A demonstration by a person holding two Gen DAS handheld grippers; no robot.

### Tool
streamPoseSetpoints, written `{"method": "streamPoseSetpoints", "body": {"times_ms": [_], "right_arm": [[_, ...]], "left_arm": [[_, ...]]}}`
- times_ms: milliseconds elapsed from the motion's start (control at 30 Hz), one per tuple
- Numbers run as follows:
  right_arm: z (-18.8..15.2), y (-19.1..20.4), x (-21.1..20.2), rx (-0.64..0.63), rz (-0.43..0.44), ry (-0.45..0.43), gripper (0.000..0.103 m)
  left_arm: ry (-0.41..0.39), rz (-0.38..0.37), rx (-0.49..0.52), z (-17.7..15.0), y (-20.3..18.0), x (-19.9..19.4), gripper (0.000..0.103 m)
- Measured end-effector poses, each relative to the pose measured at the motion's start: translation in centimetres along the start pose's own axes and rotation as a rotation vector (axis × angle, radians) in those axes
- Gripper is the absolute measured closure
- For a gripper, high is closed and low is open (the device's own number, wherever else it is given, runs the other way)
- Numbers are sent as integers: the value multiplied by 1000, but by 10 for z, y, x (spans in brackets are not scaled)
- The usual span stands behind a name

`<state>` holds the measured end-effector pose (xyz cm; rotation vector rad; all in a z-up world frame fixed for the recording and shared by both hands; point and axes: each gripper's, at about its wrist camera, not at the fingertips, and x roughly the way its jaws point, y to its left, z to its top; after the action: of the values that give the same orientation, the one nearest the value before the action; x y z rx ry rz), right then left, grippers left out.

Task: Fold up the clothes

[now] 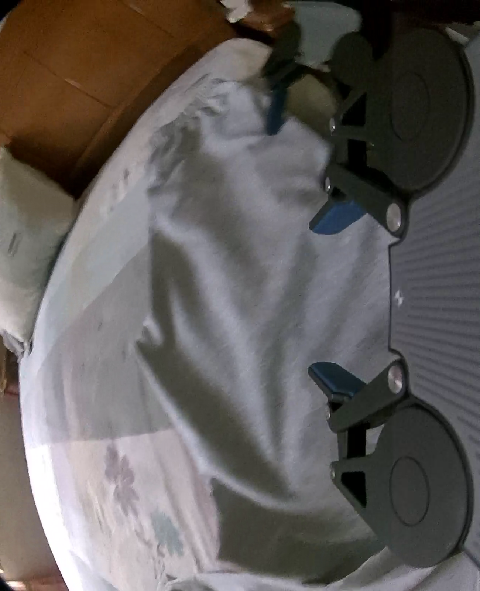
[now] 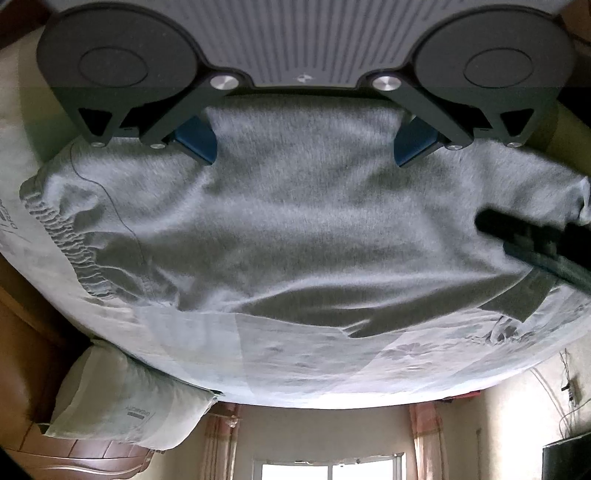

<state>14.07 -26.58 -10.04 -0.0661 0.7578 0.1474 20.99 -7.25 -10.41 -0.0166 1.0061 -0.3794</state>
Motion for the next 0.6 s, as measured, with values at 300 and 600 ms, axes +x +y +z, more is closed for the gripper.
{"method": "streamPoseSetpoints", "body": {"times_ms": [300, 600], "right_arm": [[-2, 0, -1, 4, -2, -15, 0], [-2, -1, -2, 5, 0, -13, 0]], "left_arm": [[-35, 164, -65, -5, 10, -15, 26], [-92, 204, -97, 34, 56, -65, 25]]}}
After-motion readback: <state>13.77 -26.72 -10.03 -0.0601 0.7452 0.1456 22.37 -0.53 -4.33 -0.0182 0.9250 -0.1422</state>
